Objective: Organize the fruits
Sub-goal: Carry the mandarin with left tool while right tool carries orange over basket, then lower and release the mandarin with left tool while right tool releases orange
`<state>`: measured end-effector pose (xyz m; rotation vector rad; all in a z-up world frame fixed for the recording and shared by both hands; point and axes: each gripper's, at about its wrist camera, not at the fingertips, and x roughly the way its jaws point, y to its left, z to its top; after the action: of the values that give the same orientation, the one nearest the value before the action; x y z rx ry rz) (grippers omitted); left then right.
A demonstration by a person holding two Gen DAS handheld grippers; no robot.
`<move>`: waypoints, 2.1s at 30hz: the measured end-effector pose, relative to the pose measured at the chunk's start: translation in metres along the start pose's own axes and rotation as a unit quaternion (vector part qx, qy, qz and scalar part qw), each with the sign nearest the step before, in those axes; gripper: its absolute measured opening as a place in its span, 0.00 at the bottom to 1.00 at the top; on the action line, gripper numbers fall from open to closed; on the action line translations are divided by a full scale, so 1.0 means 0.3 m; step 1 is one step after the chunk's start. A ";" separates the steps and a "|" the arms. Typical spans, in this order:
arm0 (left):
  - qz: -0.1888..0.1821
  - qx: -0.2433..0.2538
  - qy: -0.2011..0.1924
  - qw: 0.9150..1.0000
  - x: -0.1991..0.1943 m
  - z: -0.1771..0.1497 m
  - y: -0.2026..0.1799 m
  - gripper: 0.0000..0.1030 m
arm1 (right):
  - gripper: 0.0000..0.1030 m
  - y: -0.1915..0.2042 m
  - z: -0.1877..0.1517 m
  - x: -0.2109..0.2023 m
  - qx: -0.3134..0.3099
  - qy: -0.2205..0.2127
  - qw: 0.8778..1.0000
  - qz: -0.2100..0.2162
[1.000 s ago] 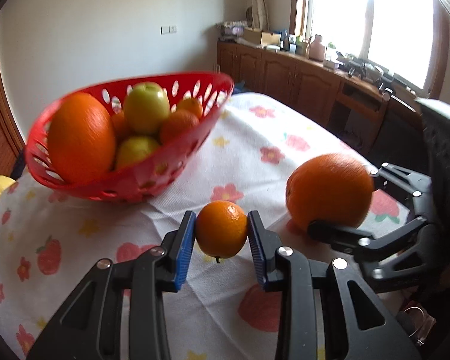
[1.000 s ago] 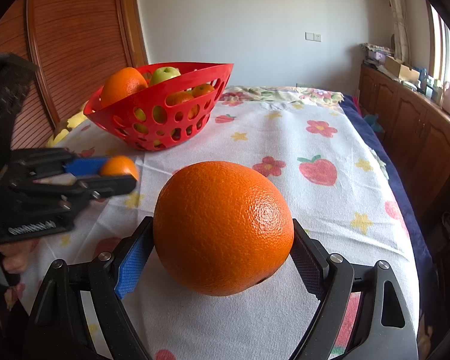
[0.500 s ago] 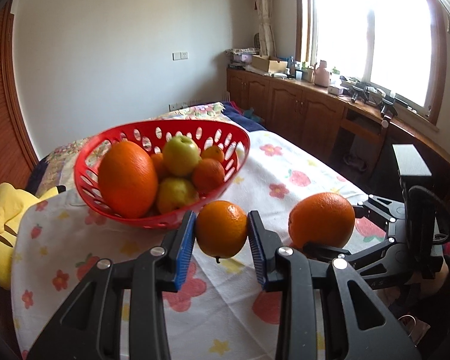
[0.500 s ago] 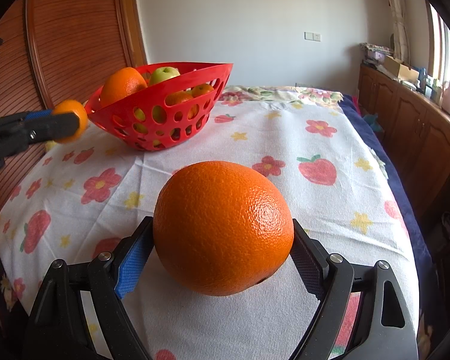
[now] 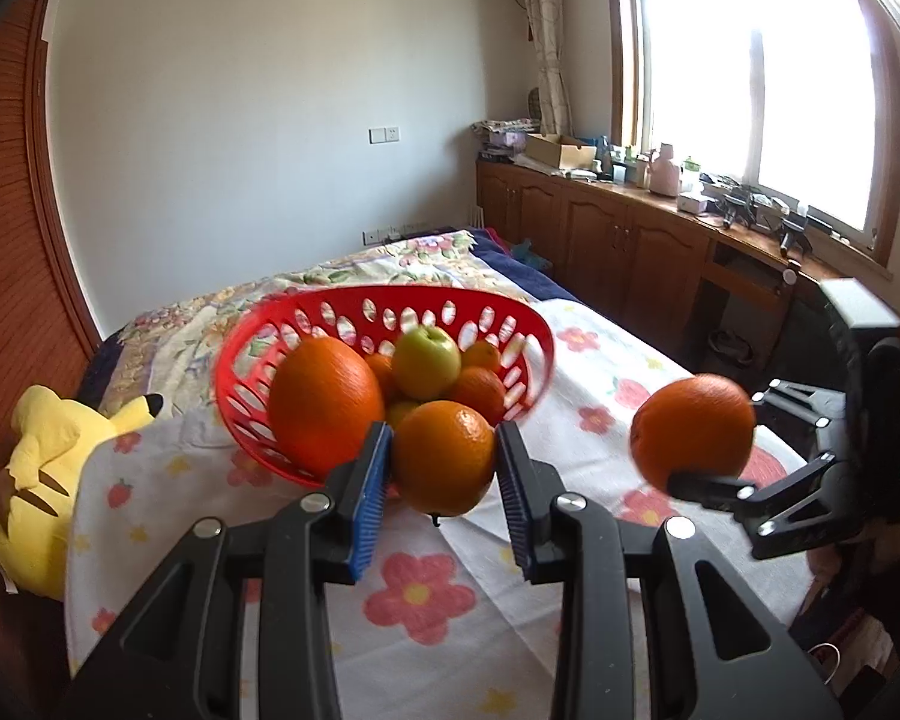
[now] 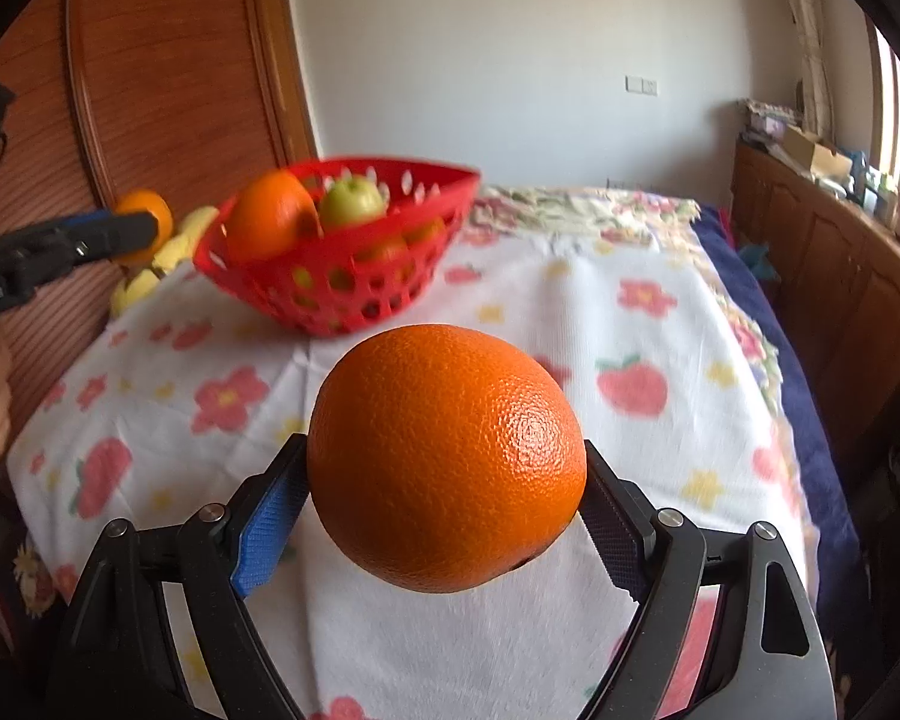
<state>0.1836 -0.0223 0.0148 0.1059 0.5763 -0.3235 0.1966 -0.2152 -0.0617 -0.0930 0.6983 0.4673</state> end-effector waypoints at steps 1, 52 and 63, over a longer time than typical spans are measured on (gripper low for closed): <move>0.002 -0.001 -0.002 1.000 -0.001 0.011 0.014 0.32 | 0.84 0.001 0.018 -0.009 -0.003 -0.005 1.000 0.001; 0.026 -0.039 0.031 0.998 0.373 0.172 0.350 0.33 | 0.84 0.156 0.643 0.551 -0.145 0.078 0.984 0.064; 0.028 -0.040 0.031 0.998 0.383 0.166 0.359 0.35 | 0.84 0.151 0.641 0.605 -0.149 0.108 0.981 0.054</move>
<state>0.3356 0.0388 -0.0059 0.0542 0.6456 -0.2426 0.4125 -0.0599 -0.0269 -0.3950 0.8450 0.6716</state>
